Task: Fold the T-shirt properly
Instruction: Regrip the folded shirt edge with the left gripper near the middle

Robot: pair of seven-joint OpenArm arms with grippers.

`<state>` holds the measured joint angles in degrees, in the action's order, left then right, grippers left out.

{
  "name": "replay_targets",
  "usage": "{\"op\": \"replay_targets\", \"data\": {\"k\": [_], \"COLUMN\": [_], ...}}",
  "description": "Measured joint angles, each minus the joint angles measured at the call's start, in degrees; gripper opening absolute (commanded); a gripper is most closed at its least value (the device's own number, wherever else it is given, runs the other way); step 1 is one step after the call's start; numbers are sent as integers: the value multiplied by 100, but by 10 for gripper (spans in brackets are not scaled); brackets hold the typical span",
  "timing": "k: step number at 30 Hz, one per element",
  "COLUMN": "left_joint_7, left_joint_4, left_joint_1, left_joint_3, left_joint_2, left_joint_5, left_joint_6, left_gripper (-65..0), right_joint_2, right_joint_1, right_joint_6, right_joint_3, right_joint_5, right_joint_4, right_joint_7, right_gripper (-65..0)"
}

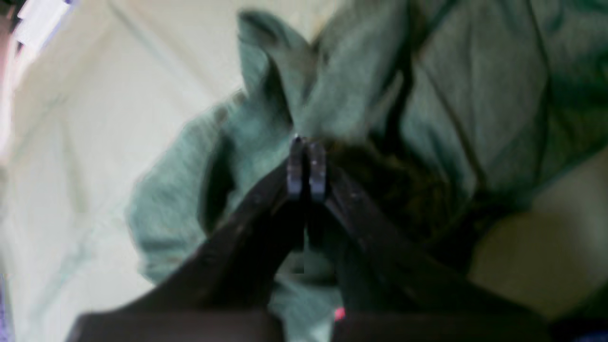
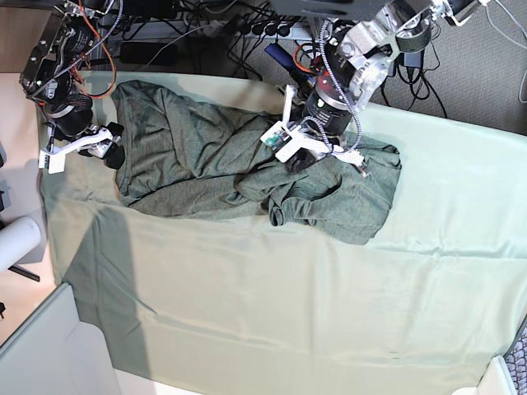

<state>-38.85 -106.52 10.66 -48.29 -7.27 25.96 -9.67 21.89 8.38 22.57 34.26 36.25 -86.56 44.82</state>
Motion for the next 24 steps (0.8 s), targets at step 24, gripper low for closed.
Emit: {"op": "replay_targets", "data": {"k": [24], "left_joint_7": [452], "left_joint_4": [306], "left_joint_1": [208], "left_joint_3": [1425], "left_joint_2": [-466], "left_joint_5": [-1137], "left_joint_6": [195], "left_gripper": [-650], "right_joint_2": [-2], "right_joint_1": [0], "right_joint_6": [0], "right_joint_3": [0], "right_joint_5": [11], "right_joint_4": [2], "right_joint_7": [26], "right_gripper": [-215]}}
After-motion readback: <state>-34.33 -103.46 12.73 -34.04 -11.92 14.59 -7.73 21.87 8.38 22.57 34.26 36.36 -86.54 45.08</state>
